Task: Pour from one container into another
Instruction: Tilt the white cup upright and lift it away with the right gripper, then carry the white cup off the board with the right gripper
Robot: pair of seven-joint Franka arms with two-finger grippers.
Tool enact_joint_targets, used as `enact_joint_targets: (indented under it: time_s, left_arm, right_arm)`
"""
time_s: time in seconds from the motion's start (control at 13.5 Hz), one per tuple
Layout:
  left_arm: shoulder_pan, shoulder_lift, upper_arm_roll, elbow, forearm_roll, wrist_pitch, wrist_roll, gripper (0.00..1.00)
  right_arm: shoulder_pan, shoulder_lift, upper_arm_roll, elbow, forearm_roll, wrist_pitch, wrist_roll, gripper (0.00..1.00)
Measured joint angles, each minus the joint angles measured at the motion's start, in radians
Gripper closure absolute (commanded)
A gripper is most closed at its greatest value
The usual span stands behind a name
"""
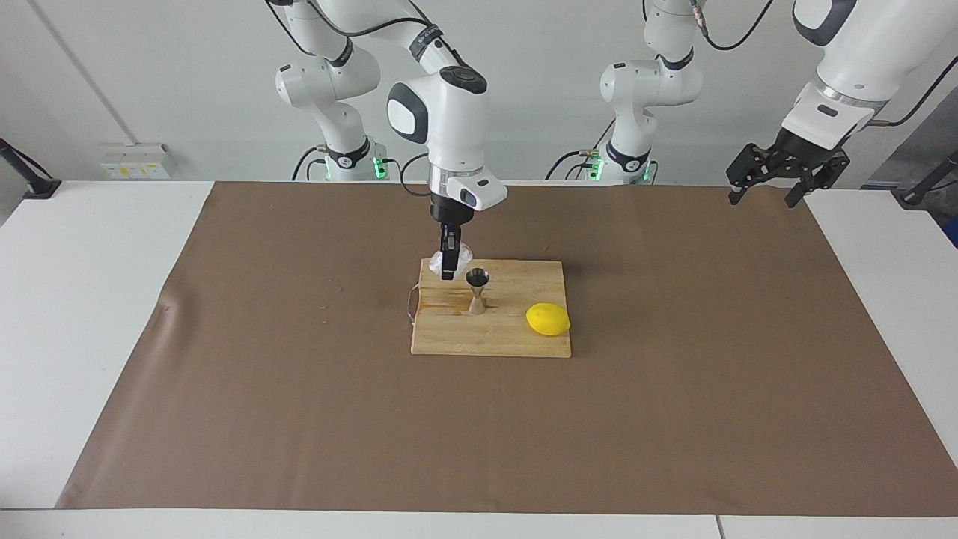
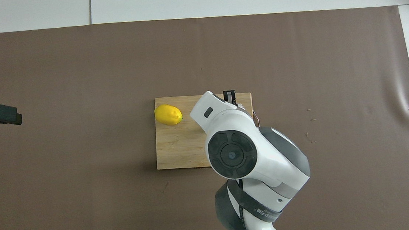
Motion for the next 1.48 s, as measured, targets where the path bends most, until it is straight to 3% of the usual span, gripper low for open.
enact_joint_targets:
  time_s: [1.03,1.48]
  left_arm:
    - [-0.001,0.011,-0.008,-0.002,0.000,0.000,0.000,0.00]
    - [-0.001,0.012,-0.008,-0.003,0.000,0.000,0.000,0.00]
  right_arm:
    - [-0.223,-0.015,-0.002,-0.044,0.361,-0.018,-0.361,0.90]
    - [-0.268,-0.026,-0.002,-0.075,0.414,-0.019,-0.406,0.90]
